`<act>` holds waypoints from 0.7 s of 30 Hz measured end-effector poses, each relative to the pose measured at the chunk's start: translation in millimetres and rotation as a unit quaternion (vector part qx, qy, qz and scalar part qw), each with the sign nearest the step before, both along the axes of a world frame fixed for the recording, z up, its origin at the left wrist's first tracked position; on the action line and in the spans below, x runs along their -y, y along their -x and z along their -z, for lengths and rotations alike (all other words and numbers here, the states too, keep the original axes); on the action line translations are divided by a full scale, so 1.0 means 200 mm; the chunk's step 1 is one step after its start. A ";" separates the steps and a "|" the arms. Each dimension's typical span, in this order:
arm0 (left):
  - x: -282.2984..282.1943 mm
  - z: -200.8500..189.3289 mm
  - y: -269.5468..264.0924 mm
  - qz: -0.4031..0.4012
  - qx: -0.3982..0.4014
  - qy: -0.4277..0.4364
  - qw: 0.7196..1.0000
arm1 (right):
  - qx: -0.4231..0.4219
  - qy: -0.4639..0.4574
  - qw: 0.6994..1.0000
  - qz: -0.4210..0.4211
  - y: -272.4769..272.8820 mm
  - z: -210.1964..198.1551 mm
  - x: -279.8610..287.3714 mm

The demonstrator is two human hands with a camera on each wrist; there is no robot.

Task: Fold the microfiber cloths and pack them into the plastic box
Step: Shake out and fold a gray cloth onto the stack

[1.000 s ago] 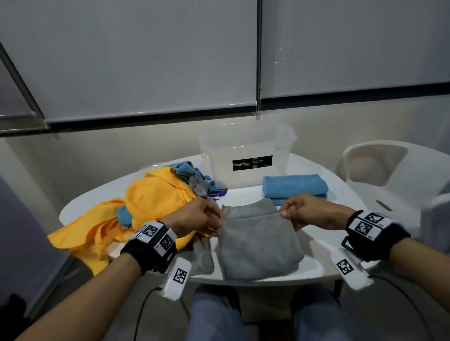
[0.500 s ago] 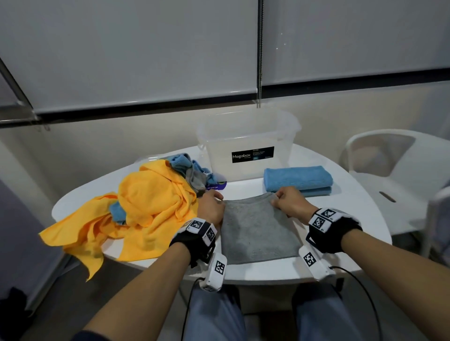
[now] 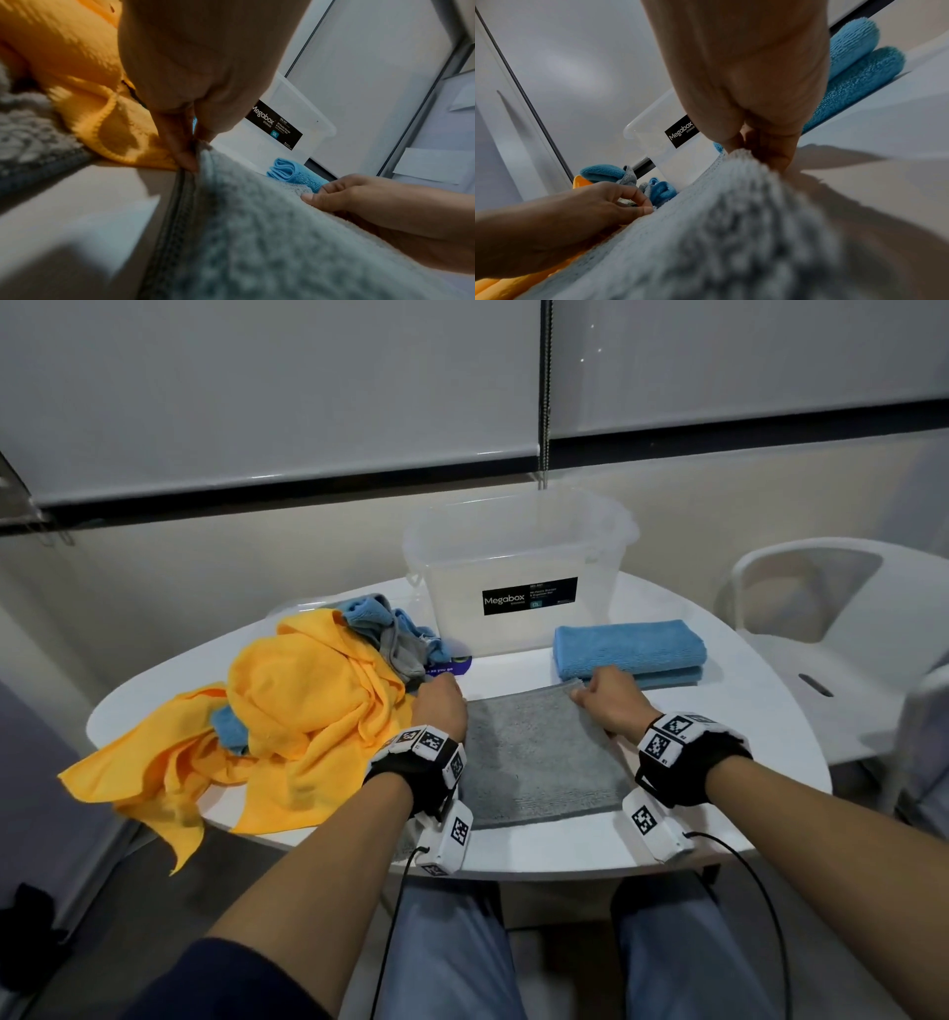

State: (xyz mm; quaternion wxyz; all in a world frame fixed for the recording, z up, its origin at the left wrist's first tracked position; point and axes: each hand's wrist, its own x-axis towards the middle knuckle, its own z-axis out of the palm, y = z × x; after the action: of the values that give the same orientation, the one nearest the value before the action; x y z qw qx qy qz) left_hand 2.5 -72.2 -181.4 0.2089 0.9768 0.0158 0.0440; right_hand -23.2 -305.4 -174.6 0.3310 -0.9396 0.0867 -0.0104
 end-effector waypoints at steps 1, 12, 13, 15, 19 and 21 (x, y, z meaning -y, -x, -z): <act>0.00 0.01 -0.01 0.004 -0.002 -0.015 1.000 | -0.004 0.003 1.000 0.002 -0.01 0.00 0.00; -0.02 0.06 -0.06 0.038 0.002 -0.060 0.997 | -0.037 0.044 0.998 -0.009 -0.06 0.05 0.03; -0.02 0.06 -0.06 0.037 0.002 -0.059 0.998 | -0.042 0.044 0.998 -0.006 -0.06 0.04 0.03; -0.01 0.06 -0.06 0.034 0.003 -0.059 0.998 | -0.052 0.044 0.998 -0.002 -0.06 0.03 0.02; -0.01 0.05 -0.06 0.026 -0.005 -0.049 0.998 | -0.068 0.036 0.997 -0.001 -0.02 -0.01 0.02; -0.01 0.01 -0.04 0.027 -0.021 -0.058 0.998 | -0.087 0.007 0.996 0.005 0.01 -0.04 0.03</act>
State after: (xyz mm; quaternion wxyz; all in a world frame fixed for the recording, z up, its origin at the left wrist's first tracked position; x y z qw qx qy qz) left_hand 10.3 -71.2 -183.7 0.1526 0.9881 -0.0084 0.0191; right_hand -24.7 -311.7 -167.0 0.3155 -0.9389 0.1193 0.0688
